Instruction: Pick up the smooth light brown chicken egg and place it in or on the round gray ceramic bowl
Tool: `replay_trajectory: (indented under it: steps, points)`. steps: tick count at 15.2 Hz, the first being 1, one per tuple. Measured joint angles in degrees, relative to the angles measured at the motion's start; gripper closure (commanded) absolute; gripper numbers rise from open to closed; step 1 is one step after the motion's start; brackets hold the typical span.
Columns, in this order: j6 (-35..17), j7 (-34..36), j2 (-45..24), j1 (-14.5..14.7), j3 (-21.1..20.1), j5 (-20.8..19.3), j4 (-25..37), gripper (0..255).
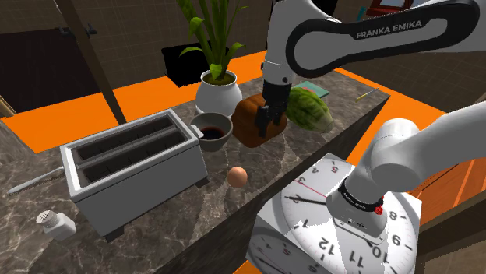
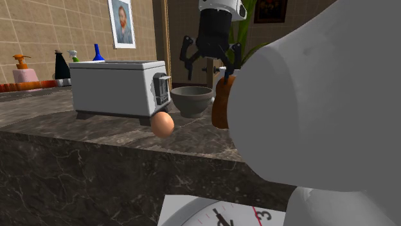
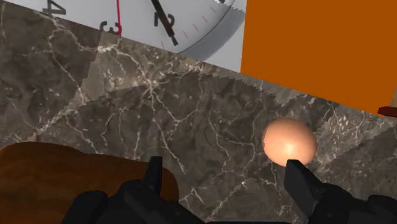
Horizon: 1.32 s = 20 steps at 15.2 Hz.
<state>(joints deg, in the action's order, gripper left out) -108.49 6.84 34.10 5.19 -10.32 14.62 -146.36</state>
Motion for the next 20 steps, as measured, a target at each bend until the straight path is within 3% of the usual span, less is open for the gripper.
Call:
replay_trajectory:
  steps: [10,20]
  points:
    - [-13.47,4.18,-16.44,4.91,-5.36,11.68,1.55,0]
    - [-21.7,3.86,-22.66,6.65,-7.59,14.95,-0.24,0]
